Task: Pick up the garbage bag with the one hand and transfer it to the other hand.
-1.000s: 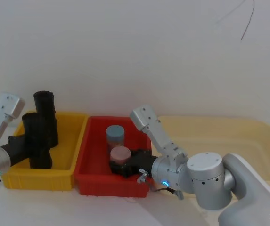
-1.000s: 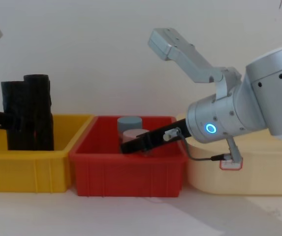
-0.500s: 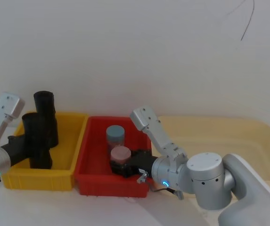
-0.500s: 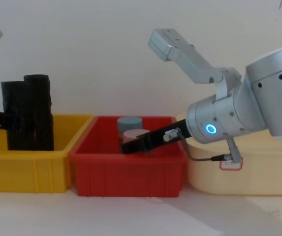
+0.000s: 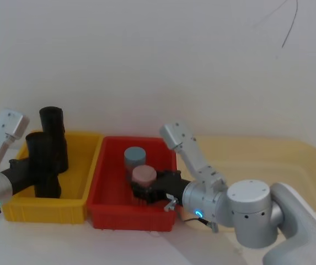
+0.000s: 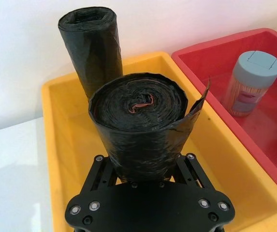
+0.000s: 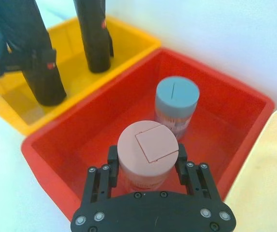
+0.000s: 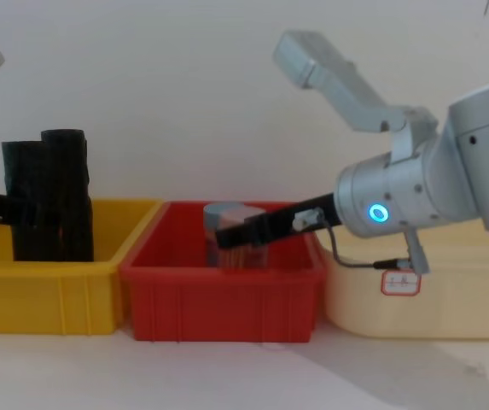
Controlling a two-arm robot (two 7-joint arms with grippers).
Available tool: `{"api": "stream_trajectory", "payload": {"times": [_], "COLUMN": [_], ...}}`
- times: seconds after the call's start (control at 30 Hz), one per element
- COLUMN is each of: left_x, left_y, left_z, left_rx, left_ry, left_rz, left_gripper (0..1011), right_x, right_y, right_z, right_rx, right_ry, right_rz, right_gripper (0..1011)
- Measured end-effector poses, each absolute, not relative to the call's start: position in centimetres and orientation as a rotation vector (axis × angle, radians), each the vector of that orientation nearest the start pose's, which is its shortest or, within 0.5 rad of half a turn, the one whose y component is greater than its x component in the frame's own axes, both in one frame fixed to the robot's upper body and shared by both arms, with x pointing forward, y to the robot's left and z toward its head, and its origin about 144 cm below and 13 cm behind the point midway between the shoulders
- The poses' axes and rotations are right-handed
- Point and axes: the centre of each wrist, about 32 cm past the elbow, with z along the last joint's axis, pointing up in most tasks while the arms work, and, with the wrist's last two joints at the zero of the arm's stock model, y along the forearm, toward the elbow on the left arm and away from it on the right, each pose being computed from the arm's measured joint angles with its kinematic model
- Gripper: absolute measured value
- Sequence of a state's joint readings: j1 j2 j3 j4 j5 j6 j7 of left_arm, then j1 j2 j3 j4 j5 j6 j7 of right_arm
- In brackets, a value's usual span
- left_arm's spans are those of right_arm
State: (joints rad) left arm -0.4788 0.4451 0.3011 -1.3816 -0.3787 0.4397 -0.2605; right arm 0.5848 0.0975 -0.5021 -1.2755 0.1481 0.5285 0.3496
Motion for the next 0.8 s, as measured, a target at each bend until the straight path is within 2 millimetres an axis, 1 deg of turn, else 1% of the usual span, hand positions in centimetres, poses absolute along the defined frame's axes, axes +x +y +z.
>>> {"api": "stream_trajectory", "payload": {"times": [0.4,0.47,0.8], "left_x": [57.1,57.1,57.1], "left_y": [29.7,29.7,29.7], "left_z": [125.4,125.4,125.4], "left_rx": [0.309,0.309,0.309], "left_ry": [0.101,0.101,0.101], "left_rz": [1.162,1.162,1.162], "left_gripper": [434,433,433], "right_x": [56.8,56.4,55.4], "right_y": [-13.4,-13.9,-15.2], "right_z": [126.2,126.6,127.4], "right_rx": [-0.229,-0.180,-0.089], "right_ry": [0.076,0.064,0.011], "right_rz": [-0.861,-0.887,-0.991], "right_gripper": [666,666,666]}}
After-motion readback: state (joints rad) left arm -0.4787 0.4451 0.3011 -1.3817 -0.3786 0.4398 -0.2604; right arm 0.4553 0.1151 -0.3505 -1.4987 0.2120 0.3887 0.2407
